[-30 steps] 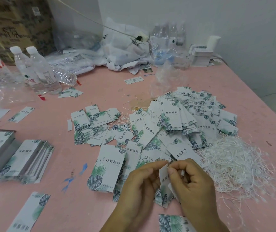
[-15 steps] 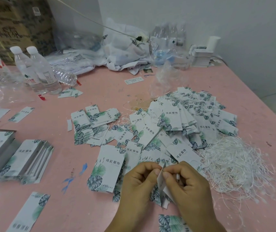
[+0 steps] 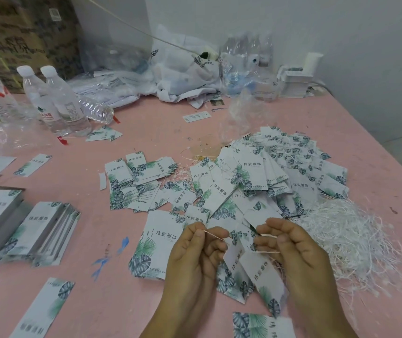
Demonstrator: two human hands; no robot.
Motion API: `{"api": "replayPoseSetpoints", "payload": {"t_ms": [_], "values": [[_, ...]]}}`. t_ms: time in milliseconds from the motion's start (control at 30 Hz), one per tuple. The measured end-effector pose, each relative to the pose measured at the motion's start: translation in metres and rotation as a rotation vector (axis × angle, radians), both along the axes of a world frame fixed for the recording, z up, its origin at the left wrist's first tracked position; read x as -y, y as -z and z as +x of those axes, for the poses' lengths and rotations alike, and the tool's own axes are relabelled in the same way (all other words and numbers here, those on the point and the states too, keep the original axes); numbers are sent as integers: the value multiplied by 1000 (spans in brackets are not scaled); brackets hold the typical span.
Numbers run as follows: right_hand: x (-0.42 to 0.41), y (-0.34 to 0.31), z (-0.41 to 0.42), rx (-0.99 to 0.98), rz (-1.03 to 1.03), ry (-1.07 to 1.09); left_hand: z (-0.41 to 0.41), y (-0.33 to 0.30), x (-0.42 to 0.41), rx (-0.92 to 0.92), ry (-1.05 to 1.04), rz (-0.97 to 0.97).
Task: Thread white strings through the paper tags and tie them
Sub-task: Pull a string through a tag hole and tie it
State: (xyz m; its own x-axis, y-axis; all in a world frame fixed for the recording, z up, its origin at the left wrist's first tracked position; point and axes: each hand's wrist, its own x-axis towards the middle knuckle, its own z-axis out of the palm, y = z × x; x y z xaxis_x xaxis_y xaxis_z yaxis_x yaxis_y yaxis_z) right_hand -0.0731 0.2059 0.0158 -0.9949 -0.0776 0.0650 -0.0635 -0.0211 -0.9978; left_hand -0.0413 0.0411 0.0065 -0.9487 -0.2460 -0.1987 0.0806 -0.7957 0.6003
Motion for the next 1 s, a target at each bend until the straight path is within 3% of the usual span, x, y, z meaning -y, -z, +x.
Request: {"api": "replayPoseSetpoints", "payload": {"t_ms": [133,333,500,667,800,1000], "values": [[-4,-4,3,-148,252,16,0,-2,2,10,-30,21],[-9,-15,-11,358,-507,-113,1,-2,4,21,-16,13],[-15,-20,-14,510,-752,-218,4,-4,2,44,21,-20],[-7,-15,-9,441,-621,-164,5,-2,-4,48,47,-251],[5,-12,0,304,-431,-156,9,3,-10,-49,94,-452],[11,-9,5,153,-205,-72,10,9,-10,-73,159,-506]]}}
